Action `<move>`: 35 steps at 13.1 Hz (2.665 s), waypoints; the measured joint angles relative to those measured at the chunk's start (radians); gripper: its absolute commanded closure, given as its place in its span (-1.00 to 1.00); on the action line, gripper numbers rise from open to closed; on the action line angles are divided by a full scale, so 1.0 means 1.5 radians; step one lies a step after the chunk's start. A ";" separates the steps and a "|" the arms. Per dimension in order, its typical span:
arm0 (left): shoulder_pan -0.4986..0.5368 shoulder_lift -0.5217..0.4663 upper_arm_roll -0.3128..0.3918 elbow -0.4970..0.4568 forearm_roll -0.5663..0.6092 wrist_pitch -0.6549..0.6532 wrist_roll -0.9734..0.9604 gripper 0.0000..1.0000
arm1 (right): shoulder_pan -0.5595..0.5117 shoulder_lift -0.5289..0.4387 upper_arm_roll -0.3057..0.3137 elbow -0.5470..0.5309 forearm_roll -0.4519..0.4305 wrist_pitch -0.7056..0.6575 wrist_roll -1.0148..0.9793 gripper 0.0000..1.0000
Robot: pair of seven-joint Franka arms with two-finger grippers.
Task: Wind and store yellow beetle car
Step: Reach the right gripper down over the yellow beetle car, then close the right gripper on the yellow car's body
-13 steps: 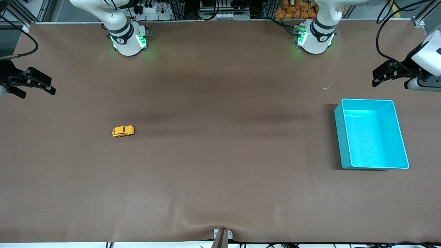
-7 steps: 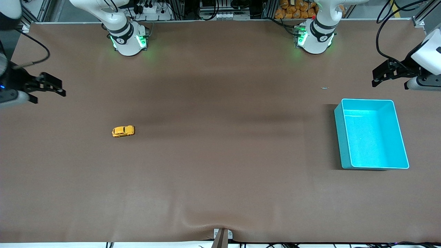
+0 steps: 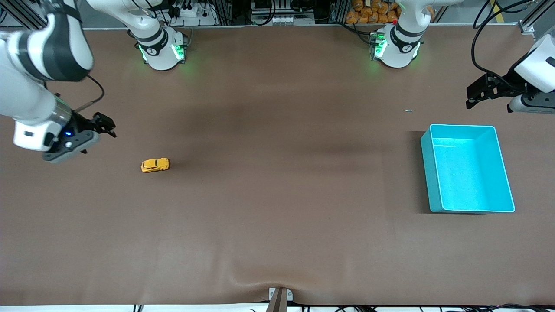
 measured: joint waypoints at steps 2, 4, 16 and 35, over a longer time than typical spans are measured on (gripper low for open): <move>0.000 0.000 0.000 0.000 0.000 0.000 0.000 -1.00 | 0.002 0.006 0.000 -0.065 0.000 0.085 -0.091 -1.00; 0.000 0.000 0.000 0.000 0.000 0.000 0.000 -1.00 | 0.006 0.022 0.001 -0.100 -0.001 0.124 -0.193 -1.00; 0.000 0.000 0.000 0.000 0.000 0.000 0.000 -1.00 | 0.048 0.213 0.003 -0.110 -0.001 0.264 -0.535 -0.82; 0.000 0.000 0.000 0.000 0.000 0.000 0.000 -1.00 | 0.033 0.261 -0.004 -0.105 -0.002 0.314 -0.571 0.61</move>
